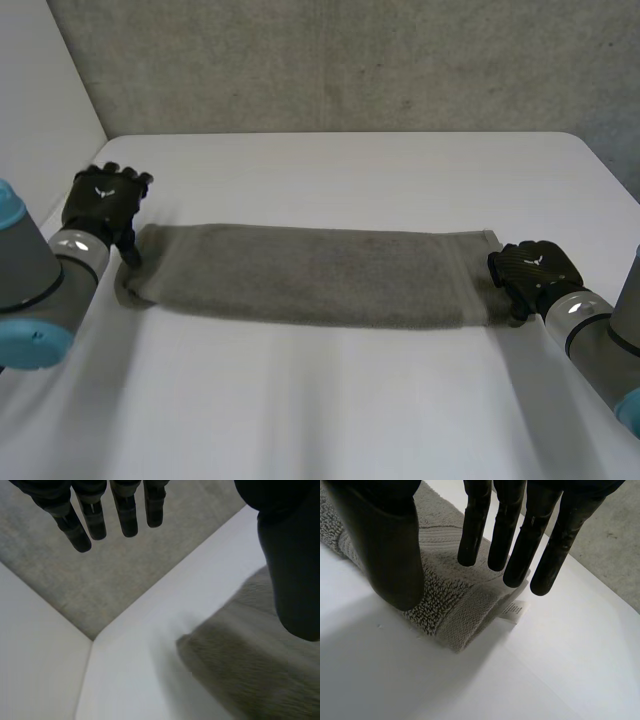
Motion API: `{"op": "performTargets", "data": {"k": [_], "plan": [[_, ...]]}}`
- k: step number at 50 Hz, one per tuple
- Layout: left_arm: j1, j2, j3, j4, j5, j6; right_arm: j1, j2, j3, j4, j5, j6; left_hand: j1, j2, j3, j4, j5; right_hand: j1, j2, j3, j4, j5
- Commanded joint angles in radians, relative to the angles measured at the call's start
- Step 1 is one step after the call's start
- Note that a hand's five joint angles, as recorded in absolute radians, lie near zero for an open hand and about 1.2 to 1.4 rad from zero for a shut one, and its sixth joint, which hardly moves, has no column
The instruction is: Fold the towel.
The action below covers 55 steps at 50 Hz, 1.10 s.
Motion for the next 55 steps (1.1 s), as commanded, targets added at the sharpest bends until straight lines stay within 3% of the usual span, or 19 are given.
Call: {"op": "performTargets", "data": {"k": [1,5,15,17,19,22,31,36,40,45,47,48,50,53,55], "plan": [[-0.016,0.035,-0.151,0.088,0.020,-0.003,-0.001,0.007,-0.002,-0.005,-0.001,-0.002,-0.061,-0.054,-0.043,-0.060,-0.209,0.025,0.028,0.018,0.020,0.020],[-0.021,0.035,-0.212,0.194,0.020,-0.003,0.001,0.019,-0.005,-0.005,-0.004,-0.003,-0.061,-0.054,-0.043,-0.060,-0.209,0.028,0.031,0.021,0.023,0.023],[-0.033,0.064,-0.241,0.222,0.018,-0.013,-0.001,0.053,-0.011,0.002,-0.004,-0.028,-0.067,-0.059,-0.049,-0.066,-0.215,0.037,0.040,0.029,0.032,0.031],[-0.036,0.067,-0.244,0.225,0.018,-0.021,-0.002,0.056,-0.014,0.001,-0.004,-0.038,-0.067,-0.059,-0.049,-0.066,-0.215,0.107,0.111,0.100,0.102,0.102],[-0.036,0.070,-0.246,0.227,0.018,-0.035,-0.010,0.068,-0.024,-0.004,0.002,-0.052,-0.067,-0.059,-0.049,-0.066,-0.215,0.490,0.493,0.483,0.485,0.485],[-0.036,0.080,-0.254,0.227,0.020,-0.070,-0.022,0.070,-0.034,-0.004,0.007,-0.052,-0.067,-0.059,-0.049,-0.066,-0.215,0.667,0.670,0.660,0.662,0.662],[-0.030,0.130,-0.258,0.230,0.017,-0.200,-0.166,0.047,-0.079,0.012,0.002,-0.066,-0.082,-0.074,-0.064,-0.081,-0.229,0.667,0.670,0.660,0.662,0.662],[-0.022,0.162,-0.263,0.230,0.020,-0.245,-0.339,-0.017,-0.112,0.012,-0.028,-0.202,-0.082,-0.074,-0.064,-0.081,-0.229,0.667,0.670,0.660,0.662,0.662],[-0.024,0.172,-0.264,0.228,0.020,-0.251,-0.380,-0.020,-0.169,0.019,-0.054,-0.282,-0.082,-0.074,-0.064,-0.081,-0.229,0.667,0.670,0.660,0.662,0.662],[-0.033,0.172,-0.274,0.230,0.023,-0.250,-0.343,-0.040,-0.265,0.084,-0.068,-0.298,-0.082,-0.074,-0.064,-0.081,-0.229,0.667,0.670,0.660,0.662,0.662],[-0.038,0.172,-0.278,0.231,0.024,-0.248,-0.230,-0.063,-0.335,0.126,-0.077,-0.264,-0.082,-0.074,-0.064,-0.081,-0.229,0.667,0.670,0.660,0.662,0.662],[-0.038,0.172,-0.278,0.231,0.024,-0.248,-0.229,-0.063,-0.335,0.127,-0.077,-0.264,-0.082,-0.074,-0.064,-0.081,-0.229,0.667,0.670,0.660,0.662,0.662],[-0.039,0.172,-0.278,0.231,0.024,-0.248,-0.087,-0.073,-0.390,0.136,-0.076,-0.230,-0.082,-0.074,-0.064,-0.081,-0.229,0.667,0.670,0.660,0.662,0.662],[-0.041,0.172,-0.281,0.231,0.023,-0.248,-0.010,-0.073,-0.412,0.136,-0.082,-0.226,-0.082,-0.074,-0.064,-0.081,-0.229,0.667,0.670,0.660,0.662,0.662],[-0.045,0.173,-0.284,0.233,0.023,-0.246,0.163,-0.057,-0.450,0.130,-0.071,-0.230,-0.082,-0.074,-0.064,-0.081,-0.229,0.667,0.670,0.660,0.662,0.662]]}}
